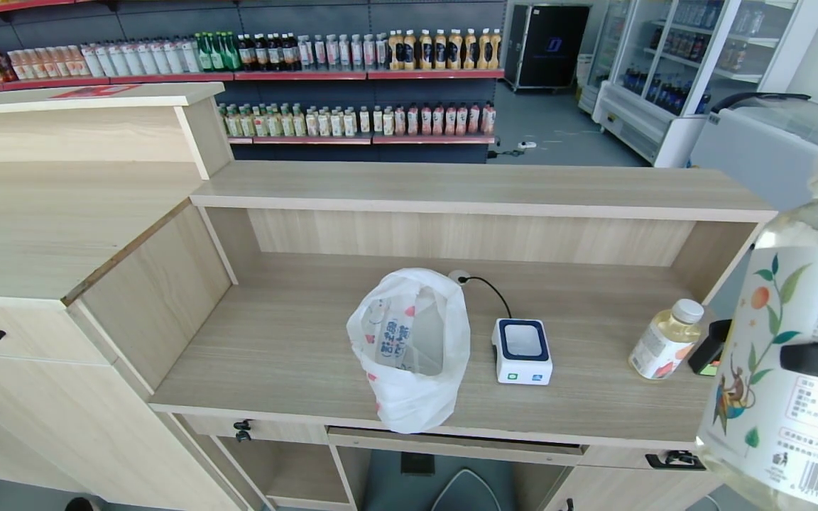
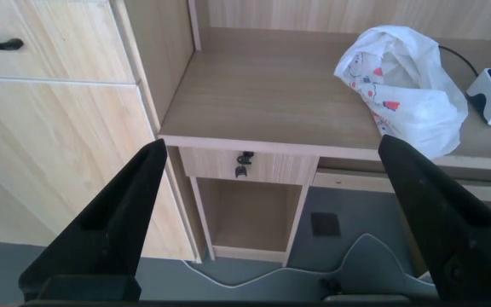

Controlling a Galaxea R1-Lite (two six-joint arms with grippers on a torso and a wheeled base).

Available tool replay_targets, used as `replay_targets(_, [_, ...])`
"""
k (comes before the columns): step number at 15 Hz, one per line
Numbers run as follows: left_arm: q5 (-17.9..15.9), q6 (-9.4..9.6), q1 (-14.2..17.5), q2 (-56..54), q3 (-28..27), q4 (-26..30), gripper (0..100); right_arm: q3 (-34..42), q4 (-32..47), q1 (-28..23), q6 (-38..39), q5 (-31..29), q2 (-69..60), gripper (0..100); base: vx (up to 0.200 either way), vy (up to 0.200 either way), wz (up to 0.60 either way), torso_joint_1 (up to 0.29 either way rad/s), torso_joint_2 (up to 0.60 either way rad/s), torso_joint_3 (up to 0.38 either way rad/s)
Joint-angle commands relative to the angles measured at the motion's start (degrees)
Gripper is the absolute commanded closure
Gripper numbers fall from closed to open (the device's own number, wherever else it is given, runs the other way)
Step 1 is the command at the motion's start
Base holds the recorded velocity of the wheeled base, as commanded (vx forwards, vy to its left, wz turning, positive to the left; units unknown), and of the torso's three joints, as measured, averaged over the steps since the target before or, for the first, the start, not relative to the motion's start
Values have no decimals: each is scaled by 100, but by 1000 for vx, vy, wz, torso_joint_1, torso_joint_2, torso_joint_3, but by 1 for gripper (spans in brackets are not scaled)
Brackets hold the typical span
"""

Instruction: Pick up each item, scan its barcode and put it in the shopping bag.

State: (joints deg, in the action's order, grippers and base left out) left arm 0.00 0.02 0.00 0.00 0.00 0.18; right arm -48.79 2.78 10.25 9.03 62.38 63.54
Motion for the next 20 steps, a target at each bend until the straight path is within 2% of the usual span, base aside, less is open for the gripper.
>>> replay_targets(1, [0,6,0,0,0,-1,0,1,-111,-41,-174,-340,133,100,0,0,0,0,0,0])
replay_targets(3, [0,-2,0,0,0,-1,0,220,-1069,-392,-1229,-1246,730,100,0,0,0,0,0,0])
replay_targets(6, [0,-2,0,0,0,-1,0,651,-3301,-1104,-2055,-2327,1838,100,0,0,0,0,0,0])
replay_targets(7, [0,-2,0,0,0,-1,0,651,-3838,-1227,-2389,-2441,2224,100,0,0,0,0,0,0])
replay_targets(9, [0,-2,0,0,0,-1,0,563,-4453,-1535,-3795,-2511,2892,100,0,0,0,0,0,0])
replay_targets(10, [0,-2,0,0,0,-1,0,484,-4708,-1720,-5078,-2573,3235,100,0,0,0,0,0,0])
replay_targets(11, [0,6,0,0,0,-1,0,379,-4892,-1816,-5852,-2555,3428,100,0,0,0,0,0,0])
replay_targets(12, [0,-2,0,0,0,-1,0,308,-5094,-1825,-6247,-2538,3631,100,0,0,0,0,0,0])
replay_targets(16, [0,-2,0,9,0,-1,0,423,-6202,-1816,-6880,-2441,4035,100,0,0,0,0,0,0])
replay_targets(18, [0,-2,0,0,0,-1,0,458,-6949,-1772,-7258,-2116,4193,100,0,0,0,0,0,0])
replay_targets(20, [0,-2,0,0,0,-1,0,370,-6975,-1781,-7908,-2081,4255,100,0,0,0,0,0,0])
